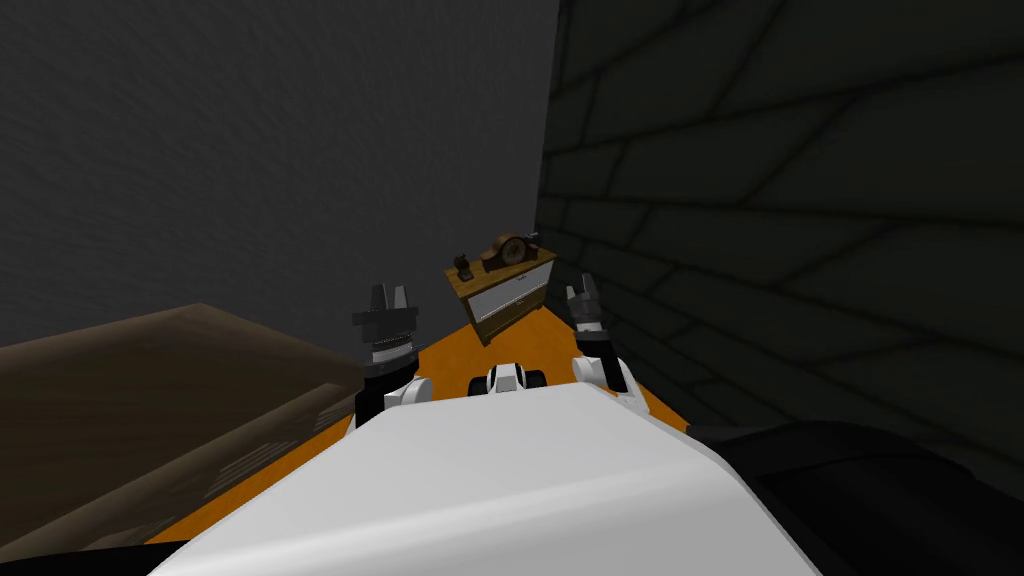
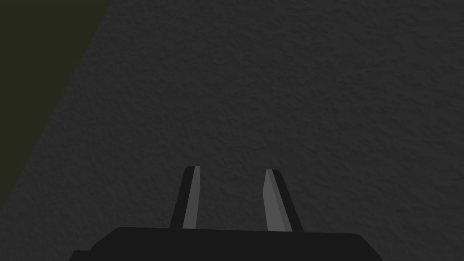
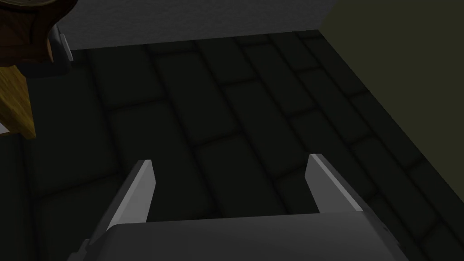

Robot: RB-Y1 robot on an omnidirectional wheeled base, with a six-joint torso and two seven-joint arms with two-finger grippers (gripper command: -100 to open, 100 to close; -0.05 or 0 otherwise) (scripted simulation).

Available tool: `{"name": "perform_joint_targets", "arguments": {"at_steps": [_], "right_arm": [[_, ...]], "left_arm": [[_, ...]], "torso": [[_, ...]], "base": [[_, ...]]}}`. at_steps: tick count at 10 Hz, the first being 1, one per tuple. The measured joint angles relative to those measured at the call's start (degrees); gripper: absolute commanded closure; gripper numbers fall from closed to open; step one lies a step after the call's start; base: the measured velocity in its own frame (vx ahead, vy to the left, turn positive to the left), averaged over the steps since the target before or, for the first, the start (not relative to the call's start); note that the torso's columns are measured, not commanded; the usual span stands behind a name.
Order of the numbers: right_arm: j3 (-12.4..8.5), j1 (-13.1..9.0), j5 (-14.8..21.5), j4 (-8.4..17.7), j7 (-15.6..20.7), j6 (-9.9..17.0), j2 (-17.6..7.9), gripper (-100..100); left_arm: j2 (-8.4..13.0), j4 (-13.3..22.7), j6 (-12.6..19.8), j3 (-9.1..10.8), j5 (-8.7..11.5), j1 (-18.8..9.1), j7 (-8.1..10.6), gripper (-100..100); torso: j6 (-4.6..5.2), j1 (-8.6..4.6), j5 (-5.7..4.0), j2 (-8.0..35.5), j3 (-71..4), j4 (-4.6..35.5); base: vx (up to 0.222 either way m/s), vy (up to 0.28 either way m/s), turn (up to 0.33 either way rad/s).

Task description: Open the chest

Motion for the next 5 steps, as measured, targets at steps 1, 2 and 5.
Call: {"name": "perform_joint_targets", "arguments": {"at_steps": [1,2,5], "right_arm": [[-0.28,-0.52,-1.23,0.61,-0.11,0.68,-0.23,-100],[-0.58,-1.04,-2.86,1.63,-0.08,1.54,-0.56,-100],[-1.42,-2.26,-7.46,3.74,-0.09,4.05,-1.3,-100]], "left_arm": [[0.0,0.0,0.0,0.0,0.0,0.0,0.0,0],[0.0,0.0,0.0,0.0,0.0,0.0,0.0,0],[0.0,0.0,0.0,0.0,0.0,0.0,0.0,0]], "torso": [[0.01,0.0,0.0,0.08,0.04,0.02],[0.0,-0.04,-0.01,0.02,0.02,0.01],[0.01,-0.06,-0.02,-0.11,-0.09,-0.04]], "base": [[0.053,-0.02,0.064],[0.05,-0.014,0.032],[0.075,-0.023,0.06]]}}
